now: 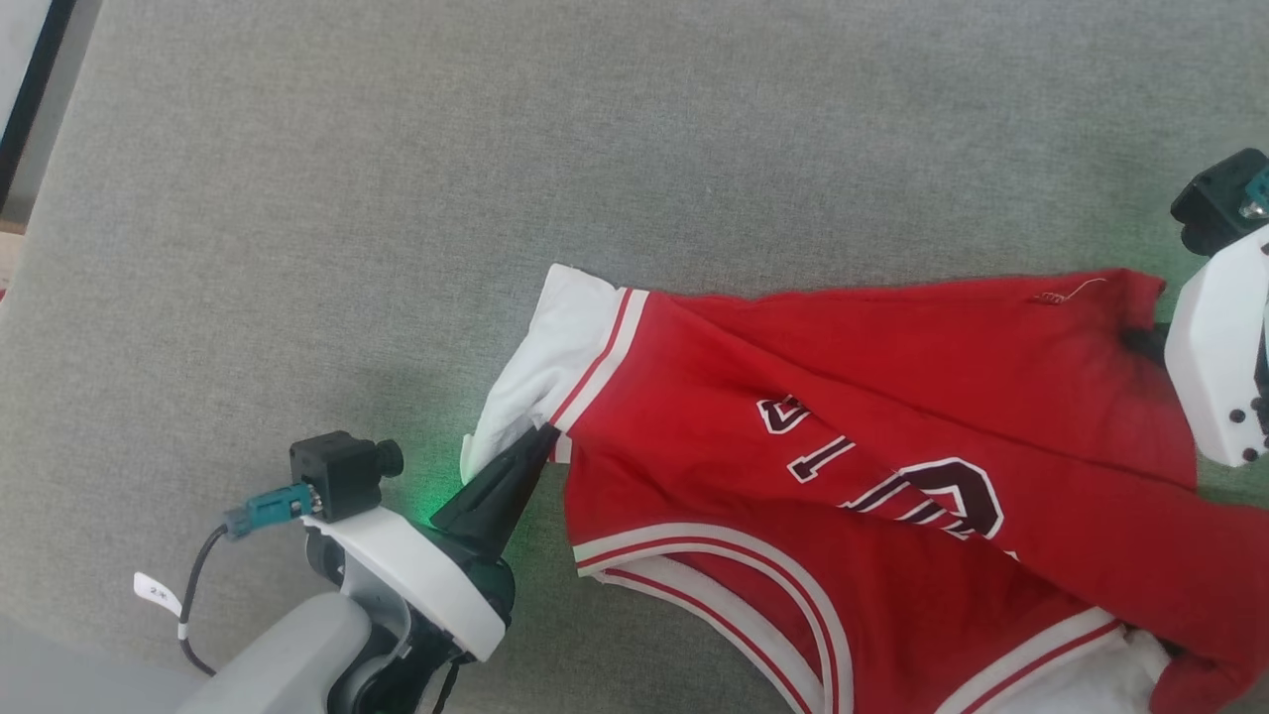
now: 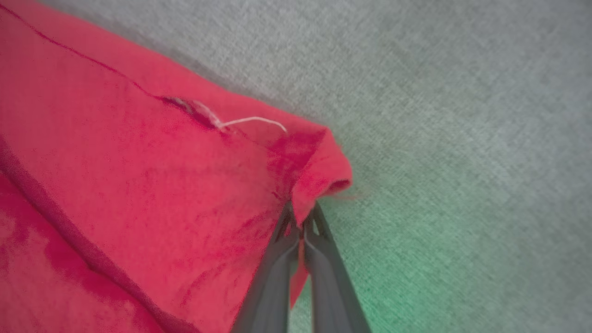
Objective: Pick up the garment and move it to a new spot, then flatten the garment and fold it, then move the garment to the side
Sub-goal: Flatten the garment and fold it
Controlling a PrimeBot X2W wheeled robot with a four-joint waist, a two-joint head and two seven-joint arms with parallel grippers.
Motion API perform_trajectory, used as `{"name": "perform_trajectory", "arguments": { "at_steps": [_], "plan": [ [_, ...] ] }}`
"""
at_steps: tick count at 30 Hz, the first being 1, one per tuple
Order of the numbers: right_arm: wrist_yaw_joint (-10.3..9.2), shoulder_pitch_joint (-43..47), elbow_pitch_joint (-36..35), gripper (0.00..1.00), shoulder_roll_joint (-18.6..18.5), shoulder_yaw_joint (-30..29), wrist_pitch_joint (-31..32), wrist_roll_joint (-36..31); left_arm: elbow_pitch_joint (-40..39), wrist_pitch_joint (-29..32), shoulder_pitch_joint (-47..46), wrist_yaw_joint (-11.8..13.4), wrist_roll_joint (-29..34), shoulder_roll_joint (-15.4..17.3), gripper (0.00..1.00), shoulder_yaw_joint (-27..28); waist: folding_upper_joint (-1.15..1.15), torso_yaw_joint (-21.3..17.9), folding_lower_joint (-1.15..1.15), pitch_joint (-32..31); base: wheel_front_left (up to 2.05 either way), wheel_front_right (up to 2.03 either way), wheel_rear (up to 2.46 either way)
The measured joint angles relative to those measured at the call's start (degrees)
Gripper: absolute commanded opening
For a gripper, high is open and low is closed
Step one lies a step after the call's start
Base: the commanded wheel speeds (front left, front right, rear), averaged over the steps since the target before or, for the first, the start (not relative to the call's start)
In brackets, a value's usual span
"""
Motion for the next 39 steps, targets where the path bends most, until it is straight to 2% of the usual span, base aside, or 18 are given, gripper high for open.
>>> {"name": "perform_trajectory", "arguments": {
  "at_steps": [9, 12, 16, 19, 22, 27, 28, 35, 39],
  "plan": [
    [0.01, -0.1, 3.7, 0.0, 4.1, -3.3, -10.9, 0.4, -1.1, 0.0, -2.9, 0.0, -0.4, 1.6, 0.0, 0.7, -0.01, -1.1, 0.0, -3.9, 0.0, 0.0, 0.0],
    [0.01, -0.9, 4.6, 0.0, 4.5, -4.7, -13.4, 0.4, -2.0, 0.0, -5.1, 0.0, -1.8, 2.3, 0.0, 1.2, -0.01, -1.5, 0.0, -5.0, 0.0, 0.0, 0.0],
    [0.02, -5.7, 8.1, 0.0, 7.2, -8.6, -20.3, -0.5, -2.7, 1.1, -12.8, 0.0, -5.1, 5.0, 0.0, 0.0, -0.01, -3.5, 0.0, -6.5, 0.0, 0.0, 0.0],
    [0.02, -9.0, 10.3, 0.0, 8.4, -10.7, -23.2, -2.0, -2.1, 2.3, -17.5, 0.0, -6.6, 5.5, 0.0, -0.3, -0.01, -4.5, 0.0, -6.5, 0.0, 0.0, 0.0],
    [0.0, -17.3, 15.5, 0.0, 11.8, -15.0, -28.8, -5.3, 1.2, 4.0, -28.5, 0.0, -10.4, 5.1, 0.0, 0.9, -0.01, -5.7, 0.0, -5.0, 0.0, 0.0, 0.0],
    [0.0, -31.4, 23.5, 0.0, 17.5, -20.8, -35.9, -10.6, 10.8, 4.3, -45.0, 0.0, -11.3, 3.4, 0.0, 3.5, -0.01, -7.4, 0.0, -1.7, 0.0, 0.0, 0.0],
    [0.0, -31.4, 23.5, 0.0, 17.5, -20.8, -35.9, -10.6, 10.8, 4.3, -45.0, 0.0, -11.3, 3.4, 0.0, 3.5, -0.01, -7.4, 0.0, -1.7, 0.0, 0.0, 0.0],
    [0.04, -49.0, 33.8, 0.0, 23.0, -25.8, -45.4, -18.1, 24.4, 1.9, -66.4, 0.0, -10.7, 1.0, 0.0, 7.8, -0.01, -10.3, 0.0, 2.3, 0.0, 0.0, 0.0],
    [0.04, -54.5, 38.8, 0.0, 24.3, -27.3, -48.2, -20.4, 26.2, 1.3, -71.5, 0.0, -11.0, 0.7, 0.0, 8.3, -0.01, -11.5, 0.0, 3.2, 0.0, 0.0, 0.0]
  ]
}}
